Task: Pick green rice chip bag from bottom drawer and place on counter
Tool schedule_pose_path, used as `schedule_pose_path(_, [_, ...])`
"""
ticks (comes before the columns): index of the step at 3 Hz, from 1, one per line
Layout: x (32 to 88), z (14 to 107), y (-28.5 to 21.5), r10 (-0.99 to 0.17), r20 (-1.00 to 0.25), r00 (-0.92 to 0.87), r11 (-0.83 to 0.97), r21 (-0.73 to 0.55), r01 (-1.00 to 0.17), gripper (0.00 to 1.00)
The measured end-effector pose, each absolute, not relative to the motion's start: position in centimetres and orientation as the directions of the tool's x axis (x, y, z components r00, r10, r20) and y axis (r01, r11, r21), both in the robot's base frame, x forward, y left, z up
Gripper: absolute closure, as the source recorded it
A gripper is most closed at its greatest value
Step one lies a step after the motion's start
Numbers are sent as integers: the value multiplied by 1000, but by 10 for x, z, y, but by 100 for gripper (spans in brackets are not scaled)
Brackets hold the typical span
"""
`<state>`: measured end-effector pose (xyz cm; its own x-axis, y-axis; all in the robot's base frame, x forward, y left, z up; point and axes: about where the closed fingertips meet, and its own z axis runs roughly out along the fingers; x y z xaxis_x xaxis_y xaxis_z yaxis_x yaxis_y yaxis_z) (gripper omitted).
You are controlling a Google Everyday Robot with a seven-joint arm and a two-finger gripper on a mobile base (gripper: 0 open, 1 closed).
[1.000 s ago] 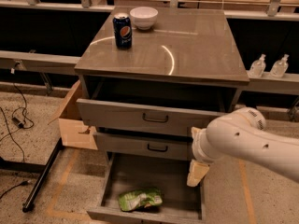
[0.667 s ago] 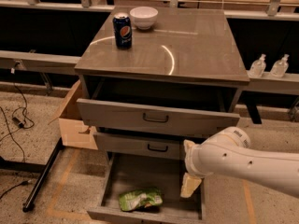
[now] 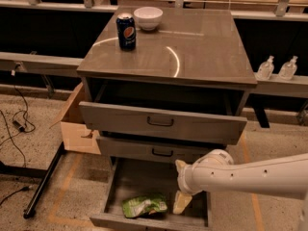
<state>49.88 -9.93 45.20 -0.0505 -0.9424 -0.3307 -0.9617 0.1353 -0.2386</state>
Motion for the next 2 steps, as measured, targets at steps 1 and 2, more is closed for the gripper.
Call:
schedule_pose_path(1, [482, 416, -94, -937, -343, -69, 135, -172, -976, 0])
schedule_pose_path(2, [487, 399, -93, -927, -362, -93, 162, -166, -973, 0])
